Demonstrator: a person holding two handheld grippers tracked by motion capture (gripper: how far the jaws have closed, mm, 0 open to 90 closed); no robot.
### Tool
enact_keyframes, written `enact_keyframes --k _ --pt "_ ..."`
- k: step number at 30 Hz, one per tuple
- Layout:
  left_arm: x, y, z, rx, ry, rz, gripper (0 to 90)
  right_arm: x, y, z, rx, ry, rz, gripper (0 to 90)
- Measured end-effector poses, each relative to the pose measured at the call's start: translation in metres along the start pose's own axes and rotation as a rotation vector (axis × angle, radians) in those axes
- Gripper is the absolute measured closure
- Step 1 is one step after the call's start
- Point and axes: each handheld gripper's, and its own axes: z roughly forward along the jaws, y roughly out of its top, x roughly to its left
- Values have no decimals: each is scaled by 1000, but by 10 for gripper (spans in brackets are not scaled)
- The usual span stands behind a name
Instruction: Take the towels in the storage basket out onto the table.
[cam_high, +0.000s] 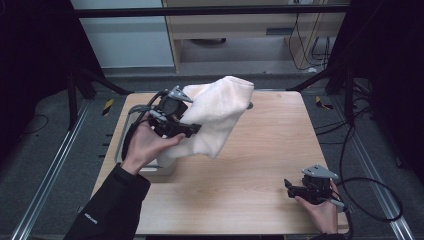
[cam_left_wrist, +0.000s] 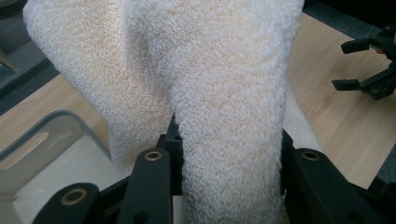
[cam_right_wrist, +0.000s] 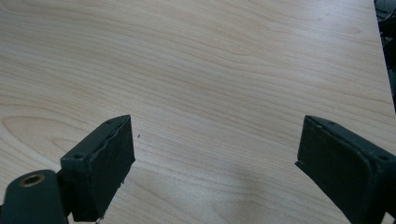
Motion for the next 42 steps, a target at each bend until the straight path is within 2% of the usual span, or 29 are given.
enact_keyframes --k 5,12,19,28,34,42 --pt "-9 7 16 20 -11 22 629 0 0 0 -5 -3 -3 107" --pt "-14 13 35 36 -21 30 628 0 0 0 -8 -3 -6 107" --pt "-20 17 65 70 -39 32 627 0 0 0 -9 -6 -7 107" --pt "-21 12 103 109 -45 27 625 -1 0 -1 -12 -7 -1 107" --pt "-23 6 121 129 -46 29 623 -1 0 -1 -10 -5 5 108" --pt "-24 -9 151 176 -66 16 622 -2 0 -1 -14 0 3 109"
